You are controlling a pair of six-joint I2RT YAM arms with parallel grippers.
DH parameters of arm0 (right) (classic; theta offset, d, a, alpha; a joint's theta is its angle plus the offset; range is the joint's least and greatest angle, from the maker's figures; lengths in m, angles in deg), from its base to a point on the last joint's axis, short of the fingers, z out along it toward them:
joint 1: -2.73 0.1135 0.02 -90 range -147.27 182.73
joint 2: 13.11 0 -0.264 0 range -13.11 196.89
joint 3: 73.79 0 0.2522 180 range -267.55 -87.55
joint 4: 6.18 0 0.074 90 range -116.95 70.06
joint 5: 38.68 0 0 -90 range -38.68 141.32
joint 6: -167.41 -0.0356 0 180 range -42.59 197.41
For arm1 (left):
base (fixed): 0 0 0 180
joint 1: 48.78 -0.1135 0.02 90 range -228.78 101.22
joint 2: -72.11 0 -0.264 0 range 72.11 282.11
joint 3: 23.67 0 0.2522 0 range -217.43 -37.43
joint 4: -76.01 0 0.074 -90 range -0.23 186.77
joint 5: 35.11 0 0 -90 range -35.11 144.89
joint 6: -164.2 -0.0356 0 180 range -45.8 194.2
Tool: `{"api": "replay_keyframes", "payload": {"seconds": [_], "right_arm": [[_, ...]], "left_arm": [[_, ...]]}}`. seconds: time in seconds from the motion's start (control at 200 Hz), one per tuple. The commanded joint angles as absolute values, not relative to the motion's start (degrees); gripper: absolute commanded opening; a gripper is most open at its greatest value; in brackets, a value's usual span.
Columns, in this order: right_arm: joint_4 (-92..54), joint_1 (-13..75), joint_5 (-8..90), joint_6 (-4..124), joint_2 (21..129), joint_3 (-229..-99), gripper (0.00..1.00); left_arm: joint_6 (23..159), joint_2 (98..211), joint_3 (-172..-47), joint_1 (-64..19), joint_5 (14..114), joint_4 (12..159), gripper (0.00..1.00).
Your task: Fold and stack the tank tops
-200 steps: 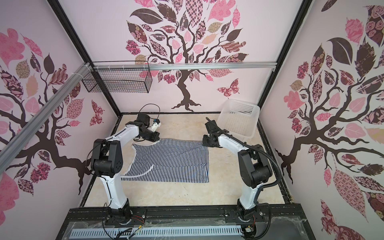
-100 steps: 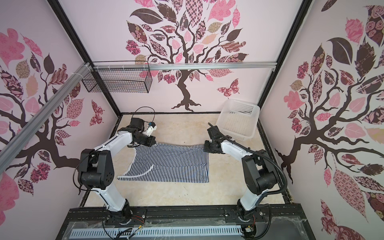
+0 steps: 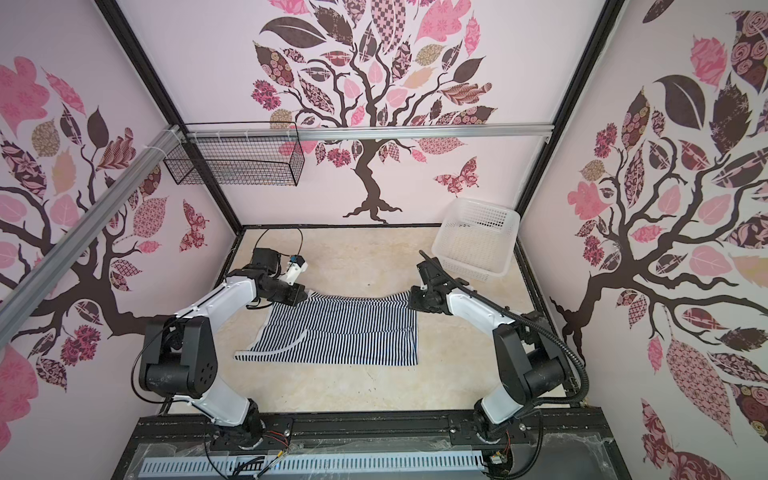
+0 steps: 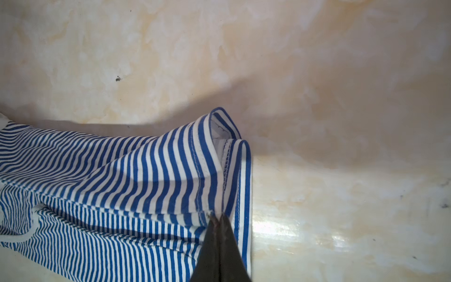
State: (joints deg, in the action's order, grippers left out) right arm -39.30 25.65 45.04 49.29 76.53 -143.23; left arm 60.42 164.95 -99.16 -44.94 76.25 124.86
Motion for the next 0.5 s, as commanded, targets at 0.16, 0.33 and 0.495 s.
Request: {"api": "replay_keyframes", "payload": {"seconds": [0.16, 0.33, 0.495], "right_arm": [[-37.7, 26.9, 44.6, 47.5, 74.1, -138.2, 0.0], [-36.6, 27.1, 44.4, 46.9, 73.9, -136.2, 0.0], [-35.4, 27.3, 43.8, 46.3, 74.1, -135.0, 0.0]], "left_arm": [[59.5, 161.5, -92.9, -45.2, 77.6, 123.3, 0.0], [59.1, 160.0, -89.8, -45.2, 77.5, 122.6, 0.0], [59.0, 158.9, -86.9, -45.1, 77.5, 121.6, 0.0]]}}
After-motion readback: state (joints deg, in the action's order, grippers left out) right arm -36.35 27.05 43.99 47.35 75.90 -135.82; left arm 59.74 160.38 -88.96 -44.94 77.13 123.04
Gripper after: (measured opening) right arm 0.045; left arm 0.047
